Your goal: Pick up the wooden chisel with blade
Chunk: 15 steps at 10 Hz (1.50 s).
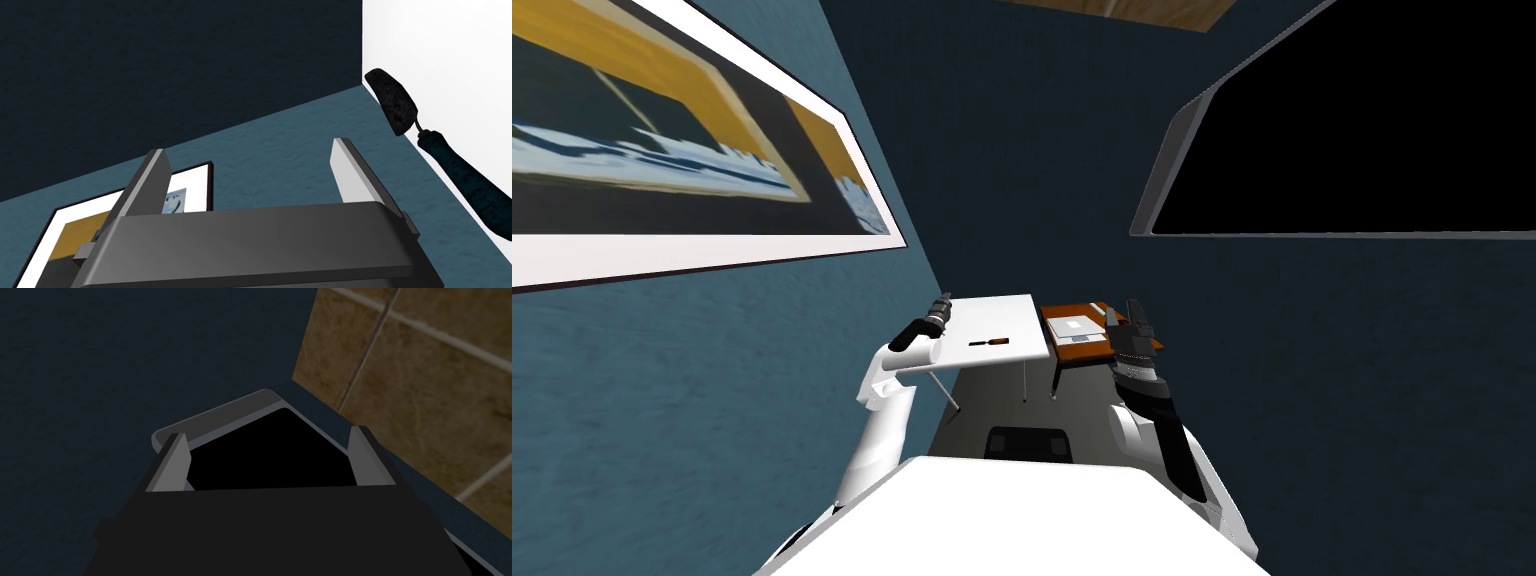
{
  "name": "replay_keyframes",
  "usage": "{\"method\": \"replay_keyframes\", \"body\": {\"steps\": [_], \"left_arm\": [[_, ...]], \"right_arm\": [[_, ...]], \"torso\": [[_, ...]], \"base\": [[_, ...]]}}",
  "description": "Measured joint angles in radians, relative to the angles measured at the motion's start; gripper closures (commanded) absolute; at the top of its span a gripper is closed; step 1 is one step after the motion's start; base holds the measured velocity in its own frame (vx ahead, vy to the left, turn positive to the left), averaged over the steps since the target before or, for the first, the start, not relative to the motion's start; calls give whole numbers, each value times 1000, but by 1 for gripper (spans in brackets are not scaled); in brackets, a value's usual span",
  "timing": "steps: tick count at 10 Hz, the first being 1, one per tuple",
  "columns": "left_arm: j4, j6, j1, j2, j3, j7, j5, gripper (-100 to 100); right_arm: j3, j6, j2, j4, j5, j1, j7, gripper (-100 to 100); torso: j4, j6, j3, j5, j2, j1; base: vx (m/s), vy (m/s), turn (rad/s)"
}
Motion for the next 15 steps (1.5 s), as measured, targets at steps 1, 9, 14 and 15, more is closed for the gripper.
{"method": "replay_keyframes", "body": {"steps": [1,9,14,15], "left_arm": [[1,28,-4,7,5,0,6,-100],[47,237,-56,7,44,-13,16,-100],[89,374,-89,9,71,-19,24,-100],[89,398,-91,8,71,-19,23,-100]], "right_arm": [[0,0,0,0,0,0,0,0],[0,0,0,0,0,0,0,0],[0,0,0,0,0,0,0,0],[0,0,0,0,0,0,0,0]], "torso": [[0,0,0,0,0,0],[0,0,0,0,0,0],[0,0,0,0,0,-1],[0,0,0,0,1,0]], "base": [[11,-23,-39],[11,-20,-19],[11,-32,-34],[8,-25,-70]]}}
